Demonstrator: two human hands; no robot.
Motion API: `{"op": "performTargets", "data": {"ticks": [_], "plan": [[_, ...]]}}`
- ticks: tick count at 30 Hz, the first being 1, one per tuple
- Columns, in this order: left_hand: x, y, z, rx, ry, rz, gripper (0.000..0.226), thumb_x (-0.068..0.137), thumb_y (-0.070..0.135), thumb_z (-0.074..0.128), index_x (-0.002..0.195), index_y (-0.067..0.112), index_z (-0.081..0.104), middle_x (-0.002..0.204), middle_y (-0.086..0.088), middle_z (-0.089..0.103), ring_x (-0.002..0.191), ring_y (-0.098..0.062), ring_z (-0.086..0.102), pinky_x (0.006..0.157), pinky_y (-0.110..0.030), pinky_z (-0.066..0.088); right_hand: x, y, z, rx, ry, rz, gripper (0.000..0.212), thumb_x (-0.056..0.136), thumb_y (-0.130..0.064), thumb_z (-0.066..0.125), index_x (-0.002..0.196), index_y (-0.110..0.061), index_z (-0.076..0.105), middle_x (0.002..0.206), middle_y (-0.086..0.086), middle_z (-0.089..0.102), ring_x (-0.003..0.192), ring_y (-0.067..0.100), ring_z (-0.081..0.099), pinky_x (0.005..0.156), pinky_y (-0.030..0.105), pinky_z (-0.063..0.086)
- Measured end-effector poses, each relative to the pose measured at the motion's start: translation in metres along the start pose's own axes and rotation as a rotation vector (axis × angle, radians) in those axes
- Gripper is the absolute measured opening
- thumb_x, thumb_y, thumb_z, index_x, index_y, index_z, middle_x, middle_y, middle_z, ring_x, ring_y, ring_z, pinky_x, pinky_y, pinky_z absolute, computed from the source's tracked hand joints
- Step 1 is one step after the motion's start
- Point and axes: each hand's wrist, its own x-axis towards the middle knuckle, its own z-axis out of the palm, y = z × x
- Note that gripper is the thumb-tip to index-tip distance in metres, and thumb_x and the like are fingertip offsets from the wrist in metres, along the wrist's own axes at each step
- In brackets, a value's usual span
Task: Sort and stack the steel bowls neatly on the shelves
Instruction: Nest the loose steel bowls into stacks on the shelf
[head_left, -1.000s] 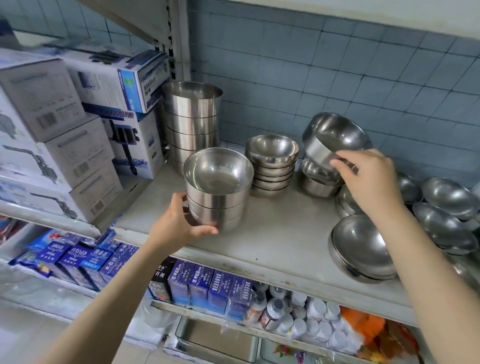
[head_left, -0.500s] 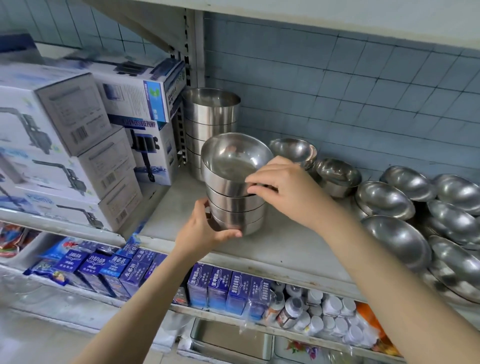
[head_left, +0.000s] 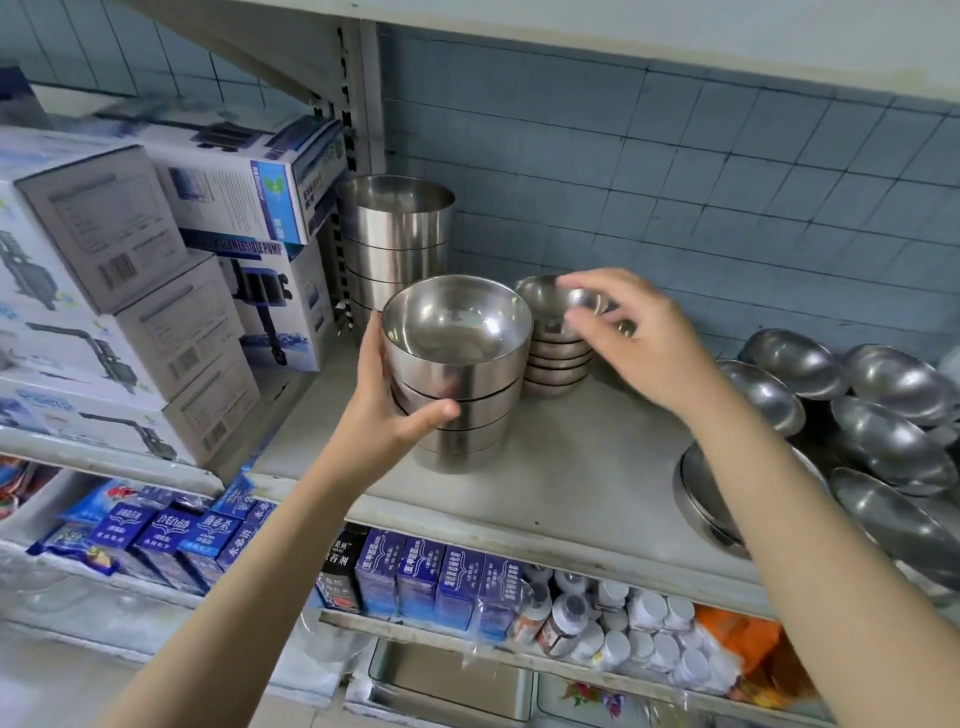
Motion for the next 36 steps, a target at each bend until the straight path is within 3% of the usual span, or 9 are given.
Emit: {"op": "performTargets", "data": {"ticks": [3,5,8,15,19,22,26,30,36], "plan": [[0.003,0.012,0.006,0.016,0.051,0.024,0.102,0.064,0.047,0.082,0.149,0.03,0.027,0.141,0.015,0.049,0.129,0.0,0.05,0.109,-0.024,0.041,0.007,0.053,-0.038,-0.263,0.059,0.343,0.024,0.096,-0.025,0.061,0.119,-0.018,0.067,0.124,0.003,0.065,0.114,0.019,0.059,0.097,0.028,0.043],[0.001,0.014,0.008,0.035,0.072,0.022,0.098,0.063,0.049,0.082,0.146,0.031,0.033,0.136,0.015,0.054,0.124,-0.002,0.054,0.104,-0.025,0.044,0.009,0.086,-0.056,-0.483,-0.199,0.575,0.035,0.095,-0.031,0.062,0.125,-0.013,0.064,0.131,0.009,0.063,0.121,0.027,0.056,0.096,0.029,0.039],[0.0,0.016,0.006,0.02,0.085,0.007,0.094,0.065,0.05,0.08,0.144,0.022,0.039,0.131,0.01,0.06,0.118,-0.003,0.06,0.099,-0.022,0.049,0.006,0.112,-0.061,-0.591,-0.531,0.661,0.046,0.09,-0.037,0.07,0.127,-0.012,0.064,0.128,0.01,0.062,0.117,0.03,0.056,0.089,0.03,0.04],[-0.004,0.019,0.001,0.092,0.046,0.011,0.105,0.064,0.047,0.087,0.15,0.024,0.029,0.138,0.009,0.054,0.126,-0.003,0.054,0.109,-0.028,0.043,0.0,0.141,-0.049,-0.696,-0.362,0.515,0.019,0.09,-0.013,0.068,0.108,-0.01,0.076,0.115,0.014,0.071,0.107,0.033,0.062,0.083,0.029,0.043],[-0.001,0.026,-0.005,0.135,0.019,0.011,0.107,0.056,0.063,0.084,0.144,0.029,0.034,0.132,0.017,0.056,0.123,0.002,0.056,0.105,-0.023,0.045,-0.011,0.13,-0.057,-0.583,-0.099,0.463,0.02,0.092,-0.016,0.068,0.109,-0.009,0.076,0.111,0.012,0.073,0.104,0.034,0.064,0.084,0.033,0.046],[0.0,0.032,-0.009,0.204,-0.044,0.002,0.097,0.059,0.057,0.08,0.14,0.035,0.032,0.125,0.023,0.055,0.117,0.006,0.057,0.103,-0.02,0.047,-0.018,0.119,-0.064,-0.591,0.02,0.39,0.022,0.091,-0.019,0.068,0.111,-0.01,0.075,0.113,0.012,0.074,0.102,0.033,0.066,0.085,0.031,0.047],[0.007,0.035,-0.017,0.311,-0.108,0.019,0.107,0.06,0.053,0.079,0.15,0.021,0.028,0.132,0.014,0.052,0.124,-0.008,0.055,0.11,-0.036,0.044,-0.027,0.091,-0.071,-0.56,0.139,0.272,0.022,0.092,-0.017,0.068,0.112,-0.011,0.075,0.105,0.011,0.076,0.092,0.034,0.067,0.079,0.031,0.047],[0.012,0.037,-0.024,0.316,-0.17,0.024,0.123,0.055,0.069,0.081,0.153,0.022,0.023,0.145,0.006,0.048,0.131,-0.011,0.051,0.113,-0.044,0.042,-0.037,0.054,-0.068,-0.587,0.239,0.09,0.02,0.088,-0.01,0.071,0.108,-0.007,0.076,0.097,0.011,0.076,0.086,0.035,0.065,0.077,0.027,0.042],[0.016,0.035,-0.027,0.32,-0.196,0.056,0.108,0.064,0.048,0.085,0.15,0.032,0.02,0.136,0.024,0.043,0.126,0.009,0.044,0.108,-0.016,0.032,-0.043,-0.009,-0.049,-0.544,0.309,-0.132,0.006,0.089,-0.006,0.069,0.09,-0.005,0.075,0.083,0.007,0.075,0.079,0.024,0.059,0.077,0.03,0.045]]}}
